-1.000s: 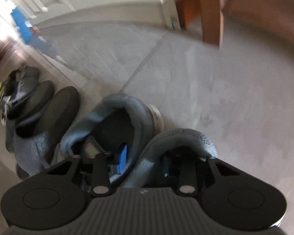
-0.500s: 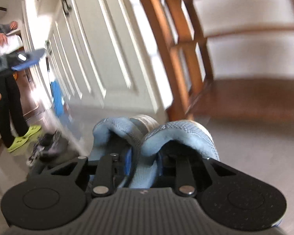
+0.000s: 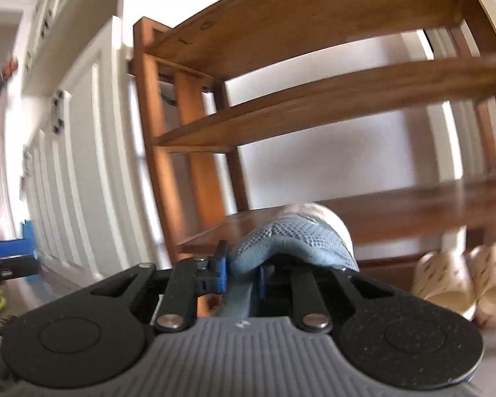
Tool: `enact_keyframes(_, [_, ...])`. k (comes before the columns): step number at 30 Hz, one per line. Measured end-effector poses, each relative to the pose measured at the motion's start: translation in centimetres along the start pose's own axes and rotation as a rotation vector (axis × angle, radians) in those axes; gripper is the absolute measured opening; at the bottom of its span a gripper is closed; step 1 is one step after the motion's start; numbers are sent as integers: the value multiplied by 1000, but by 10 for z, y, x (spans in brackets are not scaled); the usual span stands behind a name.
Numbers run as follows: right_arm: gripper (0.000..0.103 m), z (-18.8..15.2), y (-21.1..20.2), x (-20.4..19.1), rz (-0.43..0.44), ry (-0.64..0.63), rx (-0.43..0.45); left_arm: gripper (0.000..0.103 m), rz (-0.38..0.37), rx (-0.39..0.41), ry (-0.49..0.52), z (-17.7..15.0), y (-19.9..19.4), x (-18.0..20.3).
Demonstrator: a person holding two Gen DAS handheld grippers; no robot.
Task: Organize scattered shoes
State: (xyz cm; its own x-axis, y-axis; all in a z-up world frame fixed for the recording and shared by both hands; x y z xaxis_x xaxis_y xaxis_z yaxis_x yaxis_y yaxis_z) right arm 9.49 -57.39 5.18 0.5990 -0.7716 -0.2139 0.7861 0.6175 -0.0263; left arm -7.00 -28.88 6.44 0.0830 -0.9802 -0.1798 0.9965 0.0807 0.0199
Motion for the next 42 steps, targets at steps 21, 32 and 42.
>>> enact_keyframes(21, [19,-84,-64,99,-345,434,-255,71,-433,-363,85,-97,53,137])
enact_keyframes(32, [21,-134,-29,142,-337,538,-424,72,-253,-522,292,-172,104,176])
enact_keyframes(42, [23,-173,13,153,-296,593,-563,71,-90,-556,286,-183,124,145])
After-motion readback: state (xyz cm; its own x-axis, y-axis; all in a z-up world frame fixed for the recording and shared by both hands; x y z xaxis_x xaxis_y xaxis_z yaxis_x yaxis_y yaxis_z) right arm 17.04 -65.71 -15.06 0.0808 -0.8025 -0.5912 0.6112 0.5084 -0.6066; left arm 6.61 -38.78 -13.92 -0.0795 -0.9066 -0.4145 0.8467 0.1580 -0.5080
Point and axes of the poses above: each gripper's, at about its wrist camera, not at the fingertips, and y roughly the way its jaws point, x to its right, z to its top, the point moved 6 cm from there along y, roughly the way its jaws point, and after that the axes turned 13 degrees about z, right-handed, at the moved point
